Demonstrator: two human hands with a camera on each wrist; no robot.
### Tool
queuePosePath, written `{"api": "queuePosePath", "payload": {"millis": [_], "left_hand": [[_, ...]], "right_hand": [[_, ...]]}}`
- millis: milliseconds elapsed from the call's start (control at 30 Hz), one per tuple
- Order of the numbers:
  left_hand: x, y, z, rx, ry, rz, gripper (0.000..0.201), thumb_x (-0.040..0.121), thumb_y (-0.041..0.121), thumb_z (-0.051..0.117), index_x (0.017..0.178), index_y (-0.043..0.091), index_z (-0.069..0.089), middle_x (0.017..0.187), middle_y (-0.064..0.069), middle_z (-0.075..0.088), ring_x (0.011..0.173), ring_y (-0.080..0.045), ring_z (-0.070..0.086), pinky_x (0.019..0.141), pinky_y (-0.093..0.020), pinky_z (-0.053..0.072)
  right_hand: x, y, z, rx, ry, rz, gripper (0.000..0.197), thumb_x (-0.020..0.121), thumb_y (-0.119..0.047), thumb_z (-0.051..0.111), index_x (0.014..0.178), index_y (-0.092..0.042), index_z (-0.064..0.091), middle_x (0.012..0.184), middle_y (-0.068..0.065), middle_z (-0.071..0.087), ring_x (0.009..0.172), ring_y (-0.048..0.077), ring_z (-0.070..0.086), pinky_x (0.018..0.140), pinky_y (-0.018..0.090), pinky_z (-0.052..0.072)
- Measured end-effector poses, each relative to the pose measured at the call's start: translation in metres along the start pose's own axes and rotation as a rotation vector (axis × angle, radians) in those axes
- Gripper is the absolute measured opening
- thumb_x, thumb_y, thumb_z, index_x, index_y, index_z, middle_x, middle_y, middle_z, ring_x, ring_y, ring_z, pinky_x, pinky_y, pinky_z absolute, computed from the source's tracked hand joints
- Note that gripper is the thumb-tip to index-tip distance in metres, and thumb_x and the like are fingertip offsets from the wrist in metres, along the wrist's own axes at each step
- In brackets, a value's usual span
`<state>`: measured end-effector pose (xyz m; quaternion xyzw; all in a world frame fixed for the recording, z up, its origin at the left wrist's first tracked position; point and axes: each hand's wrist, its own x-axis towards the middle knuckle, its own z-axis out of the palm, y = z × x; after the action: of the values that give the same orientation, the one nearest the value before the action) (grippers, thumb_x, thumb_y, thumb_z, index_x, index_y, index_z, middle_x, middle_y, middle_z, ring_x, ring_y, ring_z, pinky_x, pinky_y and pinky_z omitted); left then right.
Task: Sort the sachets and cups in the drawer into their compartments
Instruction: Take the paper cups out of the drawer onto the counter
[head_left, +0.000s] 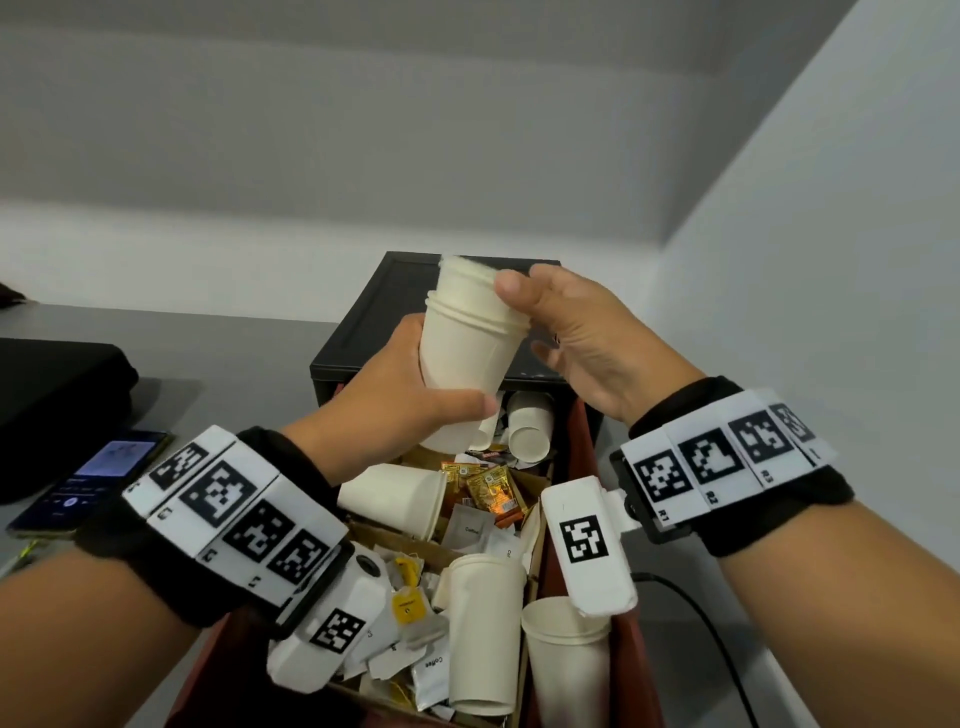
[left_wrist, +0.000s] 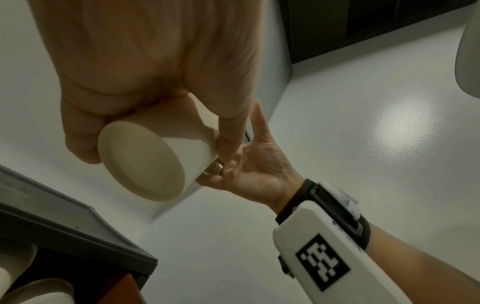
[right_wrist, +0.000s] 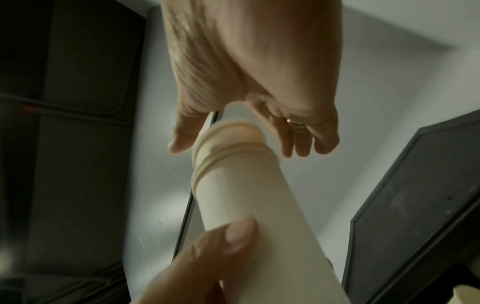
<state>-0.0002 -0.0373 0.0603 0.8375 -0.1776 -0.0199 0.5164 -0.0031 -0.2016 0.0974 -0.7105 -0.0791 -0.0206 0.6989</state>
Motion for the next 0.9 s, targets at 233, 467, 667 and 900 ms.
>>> {"api": "queuePosePath", "payload": {"millis": [233,467,667,900], "left_hand": [[0.018,0.031,-0.001,-0.124,-0.038,0.069,0.079,0.072,0.021,0.079,0.134,0.019,0.031,0.117,-0.001,0.054,0.102,-0.012,0.059,0.076,-0.025,0.057],[0.037,0.048,0.018,-0.026,-0.137,0.05,0.08,0.077,0.022,0.077,0.139,0.02,0.027,0.12,0.001,0.053,0.102,-0.011,0.058,0.08,-0.028,0.056],[0.019,-0.008,0.045,0.752,-0.513,-0.288,0.04,0.088,0.045,0.059,0.109,0.011,0.056,0.09,-0.005,0.055,0.077,-0.017,0.054,0.07,-0.027,0.048],[-0.017,-0.044,0.07,0.597,-0.706,-0.756,0.064,0.08,0.062,0.06,0.111,0.006,0.061,0.093,-0.011,0.072,0.048,-0.009,0.051,0.041,-0.014,0.033]], "right_hand": [[-0.008,-0.003,-0.008,0.038,-0.08,0.084,0.069,0.049,-0.042,0.075,0.112,-0.016,0.059,0.102,-0.005,0.066,0.097,0.012,0.056,0.089,0.03,0.039],[-0.003,-0.006,-0.021,0.094,0.113,-0.008,0.029,0.08,-0.01,0.067,0.107,-0.018,0.059,0.093,-0.002,0.068,0.084,0.013,0.065,0.072,0.032,0.056],[-0.002,0.02,-0.073,-0.024,0.336,-0.06,0.052,0.057,-0.026,0.076,0.106,-0.023,0.06,0.099,-0.002,0.068,0.095,0.016,0.064,0.081,0.039,0.054],[-0.006,0.079,-0.139,-0.159,0.657,-0.032,0.079,0.043,-0.044,0.079,0.115,-0.018,0.059,0.109,0.001,0.068,0.1,0.018,0.065,0.093,0.047,0.052]]}}
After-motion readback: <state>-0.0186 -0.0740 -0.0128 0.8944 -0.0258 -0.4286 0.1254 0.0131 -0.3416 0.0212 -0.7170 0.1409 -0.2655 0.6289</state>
